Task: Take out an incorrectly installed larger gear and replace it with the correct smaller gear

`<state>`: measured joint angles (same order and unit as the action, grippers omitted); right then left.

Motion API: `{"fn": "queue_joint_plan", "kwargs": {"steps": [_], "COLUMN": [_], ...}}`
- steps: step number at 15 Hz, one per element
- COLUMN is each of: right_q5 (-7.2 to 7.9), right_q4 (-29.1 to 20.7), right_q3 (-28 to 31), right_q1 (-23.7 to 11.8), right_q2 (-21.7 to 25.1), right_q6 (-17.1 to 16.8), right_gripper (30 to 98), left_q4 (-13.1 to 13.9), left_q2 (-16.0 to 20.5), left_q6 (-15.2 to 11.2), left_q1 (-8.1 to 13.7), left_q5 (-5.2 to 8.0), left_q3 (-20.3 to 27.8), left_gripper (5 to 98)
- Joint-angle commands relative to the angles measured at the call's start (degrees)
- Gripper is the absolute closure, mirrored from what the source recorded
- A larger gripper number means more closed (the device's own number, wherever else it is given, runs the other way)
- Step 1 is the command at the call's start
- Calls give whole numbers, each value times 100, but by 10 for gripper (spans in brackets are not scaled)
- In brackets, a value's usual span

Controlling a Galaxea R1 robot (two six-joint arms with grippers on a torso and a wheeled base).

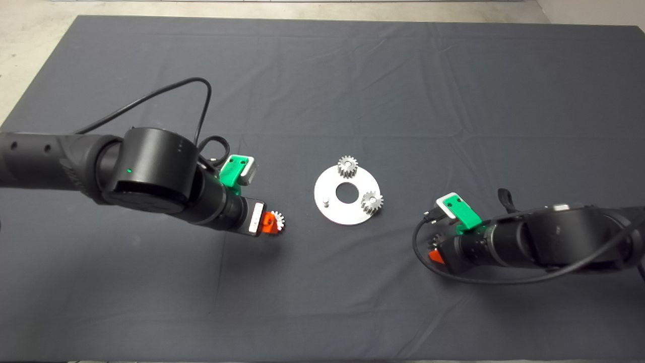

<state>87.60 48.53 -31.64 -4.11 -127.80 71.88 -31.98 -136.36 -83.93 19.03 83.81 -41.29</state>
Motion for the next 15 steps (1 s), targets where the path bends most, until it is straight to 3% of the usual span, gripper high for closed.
{"fn": "queue_joint_plan", "kwargs": {"steps": [1, 3, 5, 8, 11, 13, 15], "right_q5": [236, 240, 240, 222, 196, 194, 205], "right_q4": [-19, -37, -386, -1820, -3743, -4388, -4765], "right_q3": [309, 375, 680, 1130, 1179, 1221, 1214], "right_q1": [-442, -457, -807, -1877, -2933, -3233, -3660], "right_q2": [382, 398, 524, 1204, 1777, 1869, 2063], "right_q6": [72, 63, 80, 115, 90, 80, 80], "right_gripper": [713, 680, 658, 608, 552, 540, 510], "left_q4": [-63, -63, -63, -72, -176, -383, -424], "left_q2": [-1, 8, 8, 8, 17, 18, 8], "left_q6": [26, 26, 24, 8, -27, -76, -113], "left_q1": [75, 75, 75, 75, 75, 75, 75], "left_q5": [-13, -23, -23, -23, -23, -5, -23], "left_q3": [8, 8, 17, -9, 43, 56, -8], "left_gripper": [61, 60, 60, 60, 60, 60, 60]}}
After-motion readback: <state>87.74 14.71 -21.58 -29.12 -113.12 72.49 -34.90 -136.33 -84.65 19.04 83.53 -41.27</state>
